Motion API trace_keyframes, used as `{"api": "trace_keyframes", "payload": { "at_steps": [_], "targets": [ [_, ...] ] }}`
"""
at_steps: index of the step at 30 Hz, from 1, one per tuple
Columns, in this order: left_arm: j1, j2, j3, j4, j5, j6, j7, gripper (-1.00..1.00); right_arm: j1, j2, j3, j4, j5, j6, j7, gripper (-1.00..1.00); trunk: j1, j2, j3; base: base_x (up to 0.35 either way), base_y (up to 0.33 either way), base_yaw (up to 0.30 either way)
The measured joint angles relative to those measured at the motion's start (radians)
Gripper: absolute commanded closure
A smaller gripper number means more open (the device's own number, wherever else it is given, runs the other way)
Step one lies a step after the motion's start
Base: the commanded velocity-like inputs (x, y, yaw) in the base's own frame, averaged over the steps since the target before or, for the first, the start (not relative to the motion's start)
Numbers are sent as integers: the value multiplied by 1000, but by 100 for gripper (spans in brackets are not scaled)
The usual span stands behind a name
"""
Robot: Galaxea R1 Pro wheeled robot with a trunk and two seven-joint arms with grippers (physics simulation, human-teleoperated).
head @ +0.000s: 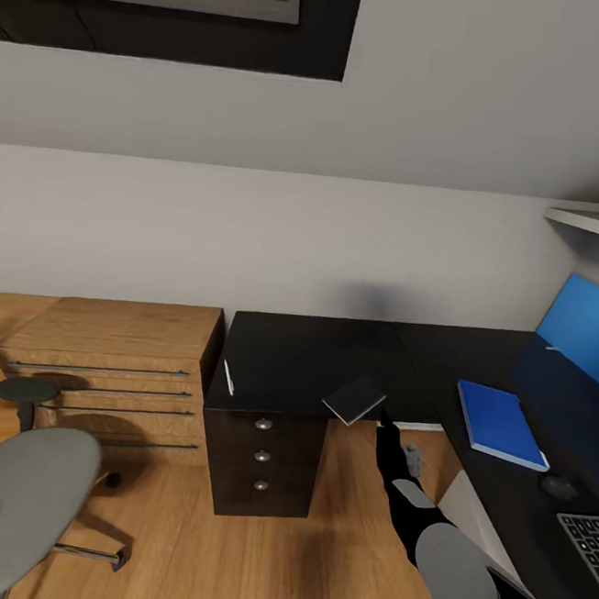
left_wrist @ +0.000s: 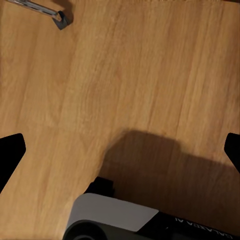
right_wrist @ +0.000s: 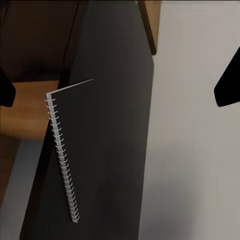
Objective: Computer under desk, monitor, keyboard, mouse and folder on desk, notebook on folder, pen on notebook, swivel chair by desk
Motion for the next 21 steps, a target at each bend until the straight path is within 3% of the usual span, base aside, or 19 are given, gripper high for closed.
{"api": "trace_keyframes", "payload": {
  "at_steps": [9,16,21],
  "targets": [
    [0,-1,0,-1,0,-11,1,-100,0,-6,0,0,0,32,-52,-100,27,-49,-22,-1,0,0],
    [0,-1,1,-2,2,-141,-3,-100,0,-6,1,-1,1,33,-108,-100,54,-98,-44,0,0,0],
    [0,-1,2,-14,2,-184,-3,-100,0,-8,3,-4,5,24,-107,-100,73,-133,-60,0,0,0]
  ]
}}
